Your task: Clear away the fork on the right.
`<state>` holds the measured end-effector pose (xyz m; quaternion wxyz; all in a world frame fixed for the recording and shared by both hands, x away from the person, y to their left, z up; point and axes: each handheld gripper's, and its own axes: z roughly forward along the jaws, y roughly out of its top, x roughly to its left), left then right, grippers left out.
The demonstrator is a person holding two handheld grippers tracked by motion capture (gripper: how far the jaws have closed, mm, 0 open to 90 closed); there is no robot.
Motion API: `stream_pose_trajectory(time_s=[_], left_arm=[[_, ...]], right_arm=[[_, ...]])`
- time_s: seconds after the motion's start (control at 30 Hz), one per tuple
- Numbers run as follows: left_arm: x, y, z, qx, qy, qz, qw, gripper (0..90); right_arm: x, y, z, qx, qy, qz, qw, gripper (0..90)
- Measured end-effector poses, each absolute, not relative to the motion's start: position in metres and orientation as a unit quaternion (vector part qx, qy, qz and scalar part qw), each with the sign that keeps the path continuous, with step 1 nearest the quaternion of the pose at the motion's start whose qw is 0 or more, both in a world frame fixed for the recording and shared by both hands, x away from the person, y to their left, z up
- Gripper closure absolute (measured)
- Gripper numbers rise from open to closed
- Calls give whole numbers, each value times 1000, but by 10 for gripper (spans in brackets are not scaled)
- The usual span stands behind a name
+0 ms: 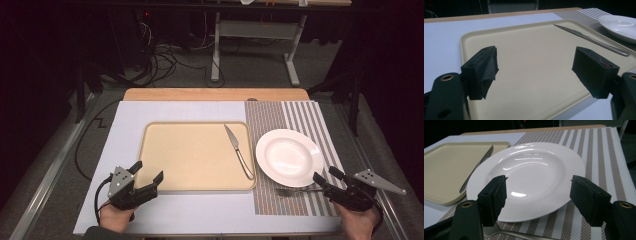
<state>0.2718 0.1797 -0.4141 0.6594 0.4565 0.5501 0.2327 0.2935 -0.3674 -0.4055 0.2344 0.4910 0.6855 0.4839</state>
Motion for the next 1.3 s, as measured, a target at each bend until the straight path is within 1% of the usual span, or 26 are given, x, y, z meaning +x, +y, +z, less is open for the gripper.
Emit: stream_pose_trajectory(time_s=[0.07,0.23,0.4,0.67,0.8,0.93,1.07,1.3], left_arm=[[273,179,-415,457,548,236,659,216],[272,178,-414,459,549,238,657,217],[272,179,-413,456,549,239,659,216],[273,179,-414,459,549,229,660,216],[271,178,-413,455,549,230,663,216],[274,179,-414,456,552,228,659,216],[274,177,-415,462,550,226,657,217],[274,178,-415,459,553,229,656,217]], right_arm=[[294,-366,-404,488,693,476,234,300],[292,-364,-397,470,720,445,251,309],[294,-367,-395,480,730,426,235,335],[299,-369,-394,496,745,392,214,345],[296,-367,-391,493,757,376,207,390],[299,-366,-390,505,764,356,189,400],[301,-368,-392,503,775,337,181,404],[305,-364,-397,492,804,295,158,406]])
